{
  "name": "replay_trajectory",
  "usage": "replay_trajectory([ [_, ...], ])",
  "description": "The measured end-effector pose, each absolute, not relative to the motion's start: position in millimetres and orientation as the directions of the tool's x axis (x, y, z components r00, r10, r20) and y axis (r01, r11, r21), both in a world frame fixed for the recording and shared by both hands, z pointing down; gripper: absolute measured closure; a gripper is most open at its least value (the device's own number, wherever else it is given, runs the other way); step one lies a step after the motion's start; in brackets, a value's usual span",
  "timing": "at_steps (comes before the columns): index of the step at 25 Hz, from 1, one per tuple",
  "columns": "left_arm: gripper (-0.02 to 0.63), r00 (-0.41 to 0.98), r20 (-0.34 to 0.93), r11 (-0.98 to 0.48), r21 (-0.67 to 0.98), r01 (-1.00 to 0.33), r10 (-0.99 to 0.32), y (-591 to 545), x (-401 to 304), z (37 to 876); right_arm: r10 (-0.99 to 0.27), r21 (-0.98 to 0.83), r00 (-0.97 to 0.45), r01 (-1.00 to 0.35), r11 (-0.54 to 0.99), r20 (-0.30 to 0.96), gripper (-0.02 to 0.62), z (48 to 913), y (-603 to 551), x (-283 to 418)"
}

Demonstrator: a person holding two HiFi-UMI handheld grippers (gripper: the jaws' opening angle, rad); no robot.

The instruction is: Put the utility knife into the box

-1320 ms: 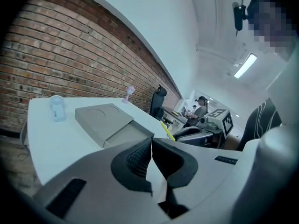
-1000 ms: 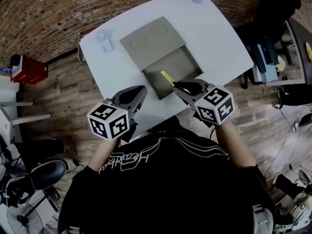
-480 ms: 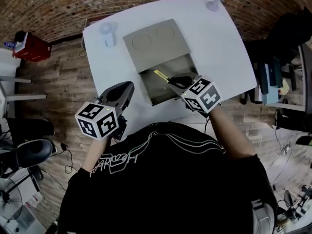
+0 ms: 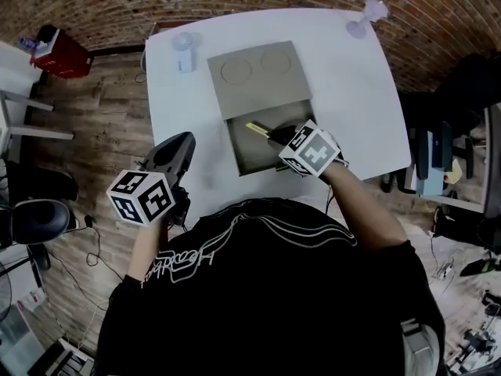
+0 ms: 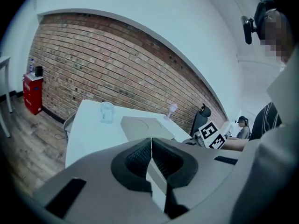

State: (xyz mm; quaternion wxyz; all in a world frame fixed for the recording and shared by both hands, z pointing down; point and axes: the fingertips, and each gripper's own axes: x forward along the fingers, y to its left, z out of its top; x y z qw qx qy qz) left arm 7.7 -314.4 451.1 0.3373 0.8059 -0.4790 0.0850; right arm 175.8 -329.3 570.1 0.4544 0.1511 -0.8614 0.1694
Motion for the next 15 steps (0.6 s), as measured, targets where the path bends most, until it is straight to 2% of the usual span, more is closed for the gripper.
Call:
replay_trajectory([
  [15,0.575,0.491,0.454,-0.248,0.494,-0.833,-0.744,-306.7,4.1,462.5,-0.064,-0.124,-0.466,-0.362,0.924,0.882,0.523,597.6,-332.9,178.0],
])
